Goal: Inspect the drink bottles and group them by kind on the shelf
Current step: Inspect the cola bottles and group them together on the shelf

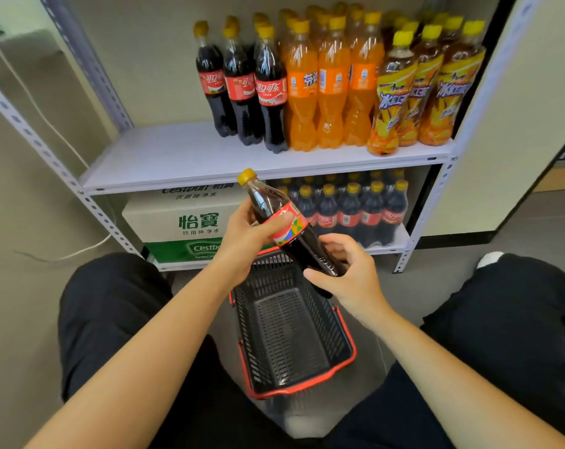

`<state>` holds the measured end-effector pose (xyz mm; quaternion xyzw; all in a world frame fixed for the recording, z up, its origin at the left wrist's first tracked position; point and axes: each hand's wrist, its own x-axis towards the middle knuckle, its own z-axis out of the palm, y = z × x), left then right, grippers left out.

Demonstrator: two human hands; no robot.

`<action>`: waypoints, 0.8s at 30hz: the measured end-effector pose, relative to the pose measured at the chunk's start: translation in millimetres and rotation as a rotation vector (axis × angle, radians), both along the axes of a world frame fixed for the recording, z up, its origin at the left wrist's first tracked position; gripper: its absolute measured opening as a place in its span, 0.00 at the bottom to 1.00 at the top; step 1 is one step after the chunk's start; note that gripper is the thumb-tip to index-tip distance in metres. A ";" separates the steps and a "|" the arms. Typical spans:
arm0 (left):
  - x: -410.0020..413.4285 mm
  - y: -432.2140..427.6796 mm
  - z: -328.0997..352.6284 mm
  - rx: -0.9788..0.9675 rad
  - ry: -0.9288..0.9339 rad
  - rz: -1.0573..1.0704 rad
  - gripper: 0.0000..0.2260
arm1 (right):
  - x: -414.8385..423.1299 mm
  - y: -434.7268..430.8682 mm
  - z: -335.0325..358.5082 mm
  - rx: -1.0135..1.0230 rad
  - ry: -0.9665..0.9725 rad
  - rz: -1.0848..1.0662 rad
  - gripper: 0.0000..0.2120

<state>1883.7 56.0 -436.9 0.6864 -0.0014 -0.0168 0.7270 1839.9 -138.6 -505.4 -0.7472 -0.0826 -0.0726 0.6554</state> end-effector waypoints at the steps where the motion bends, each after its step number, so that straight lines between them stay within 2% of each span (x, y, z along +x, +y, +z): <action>1: 1.3 3.3 2.2 0.010 -0.014 -0.010 0.18 | 0.3 3.4 1.2 -0.052 -0.010 -0.006 0.28; 5: 3.6 18.8 12.5 -0.020 -0.097 -0.091 0.22 | 11.3 14.0 16.8 -0.218 -0.040 0.082 0.29; 7: 2.7 27.1 17.5 -0.051 -0.148 -0.155 0.25 | 20.9 18.4 29.7 -0.246 -0.005 0.150 0.26; 12: 4.0 45.9 22.2 -0.081 -0.255 -0.288 0.33 | 42.9 31.6 55.8 -0.294 -0.020 0.242 0.30; 15: 11.5 58.5 33.7 -0.094 -0.312 -0.300 0.27 | 51.9 36.4 52.3 -0.261 -0.013 0.240 0.30; 18: 23.3 71.0 43.6 -0.010 -0.375 -0.217 0.20 | 61.3 39.6 43.2 -0.266 -0.017 0.216 0.31; 24: 56.1 71.2 36.6 0.193 -0.460 -0.270 0.19 | 96.0 36.0 16.3 -0.274 -0.024 0.140 0.33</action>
